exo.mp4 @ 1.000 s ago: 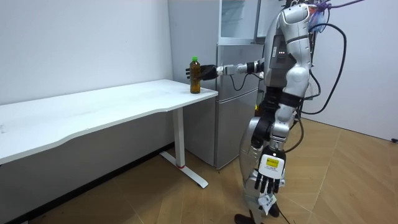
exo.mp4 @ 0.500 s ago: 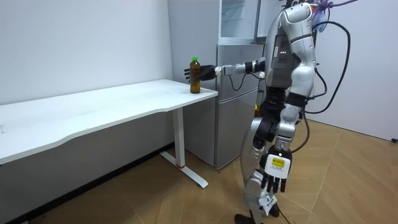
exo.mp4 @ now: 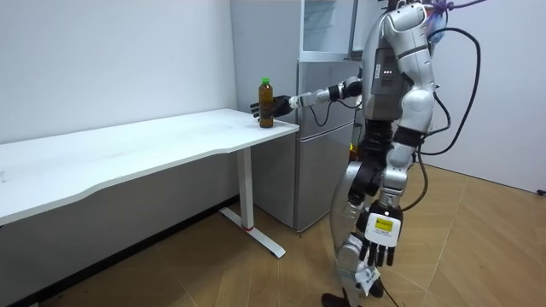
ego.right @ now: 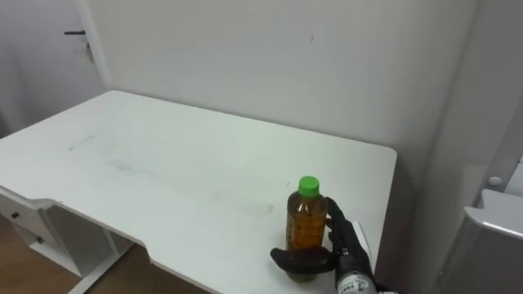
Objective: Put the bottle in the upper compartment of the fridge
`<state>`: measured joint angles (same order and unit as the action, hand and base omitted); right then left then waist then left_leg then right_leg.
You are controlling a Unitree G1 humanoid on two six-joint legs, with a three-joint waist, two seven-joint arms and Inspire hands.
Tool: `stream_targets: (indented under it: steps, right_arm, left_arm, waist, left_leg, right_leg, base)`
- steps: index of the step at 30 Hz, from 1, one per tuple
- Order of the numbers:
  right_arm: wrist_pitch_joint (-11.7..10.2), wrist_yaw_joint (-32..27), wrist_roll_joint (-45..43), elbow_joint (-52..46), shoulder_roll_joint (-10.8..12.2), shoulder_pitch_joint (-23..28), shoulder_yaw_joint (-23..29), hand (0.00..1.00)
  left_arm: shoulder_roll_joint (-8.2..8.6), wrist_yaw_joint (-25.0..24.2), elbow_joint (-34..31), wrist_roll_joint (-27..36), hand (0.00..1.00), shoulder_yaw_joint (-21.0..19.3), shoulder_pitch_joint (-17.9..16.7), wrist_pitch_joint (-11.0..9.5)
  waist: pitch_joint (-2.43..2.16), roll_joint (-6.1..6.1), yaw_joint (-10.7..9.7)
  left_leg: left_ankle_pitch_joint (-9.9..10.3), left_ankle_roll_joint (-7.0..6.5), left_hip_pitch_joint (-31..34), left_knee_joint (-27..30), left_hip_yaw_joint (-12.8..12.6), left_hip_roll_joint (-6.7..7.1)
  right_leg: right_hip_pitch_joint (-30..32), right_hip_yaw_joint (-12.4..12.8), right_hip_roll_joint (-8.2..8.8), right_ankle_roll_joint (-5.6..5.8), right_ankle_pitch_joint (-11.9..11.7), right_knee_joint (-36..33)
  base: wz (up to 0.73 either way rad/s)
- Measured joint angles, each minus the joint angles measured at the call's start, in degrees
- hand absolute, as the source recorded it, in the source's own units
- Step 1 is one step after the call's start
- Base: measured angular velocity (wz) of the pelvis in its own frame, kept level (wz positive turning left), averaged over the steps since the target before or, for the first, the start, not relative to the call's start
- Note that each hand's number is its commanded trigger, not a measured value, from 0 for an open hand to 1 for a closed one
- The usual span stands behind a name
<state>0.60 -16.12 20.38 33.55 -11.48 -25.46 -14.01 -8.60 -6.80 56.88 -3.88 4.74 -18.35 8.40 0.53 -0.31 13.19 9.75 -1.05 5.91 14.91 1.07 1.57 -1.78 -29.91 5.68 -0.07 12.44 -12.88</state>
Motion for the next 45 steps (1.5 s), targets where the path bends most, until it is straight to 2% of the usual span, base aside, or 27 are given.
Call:
stream_targets:
  steps: [5, 8, 14, 20, 26, 37, 45]
  right_arm:
    - [-0.35, -0.36, 0.81, 2.11, -0.60, -2.51, 0.20, 0.00]
    - [-0.83, -0.55, 1.49, 2.36, -1.06, -2.77, 0.82, 0.00]
    - [-2.88, -0.79, 1.80, 3.53, -2.05, -2.82, 1.88, 0.00]
    - [-3.73, -0.84, 2.35, 4.02, -2.38, -3.81, 1.89, 0.00]
    - [-4.13, -0.67, 2.33, 4.30, -2.58, -4.79, 1.89, 0.00]
    - [-4.27, 0.14, 4.29, 4.32, -2.69, -5.40, 1.80, 0.00]
    - [-4.27, 0.75, 4.87, 4.32, -3.08, -5.41, 1.62, 0.00]
  left_arm:
    - [-0.09, -0.15, -0.26, 1.17, 0.00, 0.03, 0.03, -0.98]
    - [-0.17, -0.16, -0.23, 3.18, 0.00, 0.02, 0.11, -1.46]
    - [-0.20, -0.07, -0.17, 4.50, 0.00, -0.06, 0.18, -1.86]
    - [-0.25, -0.13, 0.76, 8.01, 0.00, -0.02, 0.50, -2.51]
    - [-0.26, -0.38, 1.28, 8.27, 0.00, 0.00, 0.85, -2.57]
    - [-0.69, -0.17, 1.14, 8.39, 0.00, 0.98, 1.05, -2.59]
    - [-1.20, -0.10, 0.50, 9.16, 0.00, 2.34, 1.11, -2.61]
  waist:
    - [0.17, 0.07, 0.15]
    - [0.46, 0.25, 0.31]
    - [0.59, 0.16, 1.34]
    - [0.67, 0.07, 1.39]
    - [1.26, 0.09, 1.43]
    - [1.23, 0.10, 1.79]
    - [1.11, 0.20, 3.16]
  left_leg:
    - [-0.15, -0.27, 1.81, 0.73, 0.10, 0.04]
    - [-0.18, -0.40, 2.98, 0.78, 0.45, 0.07]
    - [-0.43, -0.73, 4.06, 0.99, -0.17, 0.10]
    - [-0.45, -0.76, 5.38, 1.94, -0.28, 0.05]
    - [-0.44, -0.77, 6.16, 2.35, -0.41, -0.05]
    - [-0.50, -0.87, 6.44, 2.30, -0.81, -0.09]
    - [-0.50, -0.87, 6.24, 2.17, -0.94, -0.19]
  right_leg:
    - [1.80, 0.03, 0.22, -0.07, -0.04, -0.94]
    - [2.64, -0.15, 0.34, -0.13, -0.07, -1.37]
    - [4.00, 0.06, 0.55, -0.22, -0.12, -1.76]
    - [5.18, 0.08, 0.61, -0.27, -0.16, -2.07]
    - [6.11, 0.22, 0.72, -0.33, -0.18, -2.70]
    - [6.88, 0.90, 0.77, -0.38, -0.22, -2.91]
    - [6.99, 1.47, 0.67, -0.45, -0.26, -3.02]
  base:
    - [0.03]
    - [0.06]
    - [0.00]
    - [-0.01]
    - [-0.01]
    - [-0.02]
    - [-0.01]
